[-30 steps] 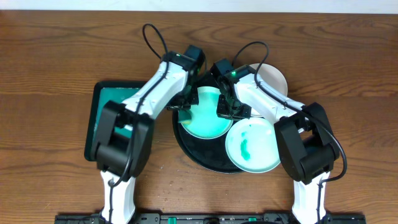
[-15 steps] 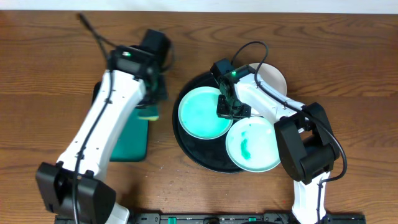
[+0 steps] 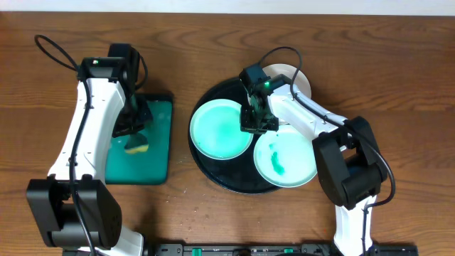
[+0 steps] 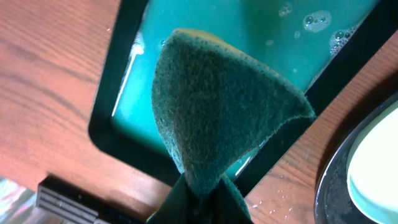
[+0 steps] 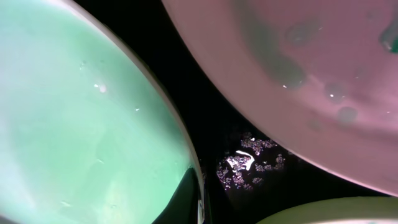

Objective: Clean dirty plates on tray and stack at the side
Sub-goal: 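Return the sponge to the basin with the left gripper and release, then lift the cleaned green plate off the tray with the right gripper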

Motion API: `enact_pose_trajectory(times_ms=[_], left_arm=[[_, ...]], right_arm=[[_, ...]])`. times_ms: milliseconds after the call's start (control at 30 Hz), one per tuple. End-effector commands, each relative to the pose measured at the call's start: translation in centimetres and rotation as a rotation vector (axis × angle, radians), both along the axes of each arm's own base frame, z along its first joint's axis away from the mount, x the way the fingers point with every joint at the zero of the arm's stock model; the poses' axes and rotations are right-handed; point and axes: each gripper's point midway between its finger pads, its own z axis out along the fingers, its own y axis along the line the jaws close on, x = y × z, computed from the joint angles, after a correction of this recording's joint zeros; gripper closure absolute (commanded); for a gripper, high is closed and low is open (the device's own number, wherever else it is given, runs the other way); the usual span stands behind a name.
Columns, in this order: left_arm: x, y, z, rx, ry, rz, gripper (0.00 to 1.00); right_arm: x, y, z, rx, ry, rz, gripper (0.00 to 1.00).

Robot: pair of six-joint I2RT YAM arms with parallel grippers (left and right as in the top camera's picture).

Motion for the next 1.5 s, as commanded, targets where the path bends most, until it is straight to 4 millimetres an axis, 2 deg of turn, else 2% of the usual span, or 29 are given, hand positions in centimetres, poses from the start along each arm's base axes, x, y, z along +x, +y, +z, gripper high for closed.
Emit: enact_pose_trajectory(times_ms=[0,200,433,567,667,700,800,833,967,1033,1233,1467], left_arm=[[-0.3,0.0,-1.3,-0.006,0.020,-0.015,0.83],[-0.5,-0.2,-2.9,-0.018,0.025,-0.014,0.83],[-0.2,-0.2,-3.7,-0.018,0.010,-0.015,0.83],[0.6,-0.2,-3.7,-0.018,-0.026,-0.016,0.83],[1.0,-0.2,-3.8,-0.019,-0.041,-0.015,0.57],[1.0,-0.3,-3.8,-0.023,-0.040,-0.016,0.43],[1.0,-0.4,-3.9,-0.027,-0.039,-0.015,0.28],[1.0,-0.4,-3.9,-0.027,-0.039,-0.015,0.20],[1.0,-0.4,-3.9,-0.026,-0.039,-0.015,0.20],[1.0,-0.4,-3.9,-0.026,-0.039,-0.015,0.19],[0.9,-0.4,-4.0,-0.026,-0.033,-0.015,0.19],[0.6,-0.4,-4.3,-0.026,-0.020,-0.015,0.19]], right_arm=[[-2.2,2.4,-0.2,0.090,0.073,0.057,0.99],[-1.6,2.1,3.2,0.104,0.006,0.030,0.99],[-2.1,-0.9,6.9,0.060,-0.011,-0.044,0.99],[-2.9,-2.4,8.0,0.039,0.008,-0.047,0.99],[-3.4,-3.3,8.4,0.023,0.021,-0.038,0.99],[-3.5,-4.0,8.5,0.000,0.024,-0.048,0.99],[-3.4,-5.3,8.6,-0.043,0.019,-0.066,0.99],[-3.2,-5.7,8.6,-0.048,0.017,-0.074,0.99],[-2.2,-6.7,8.5,-0.076,-0.016,-0.112,0.99],[-1.5,-6.6,8.6,-0.059,-0.040,-0.113,0.99],[0.3,-2.6,9.7,0.166,-0.099,-0.024,0.99],[1.6,0.3,11.8,0.412,-0.117,0.003,0.99]])
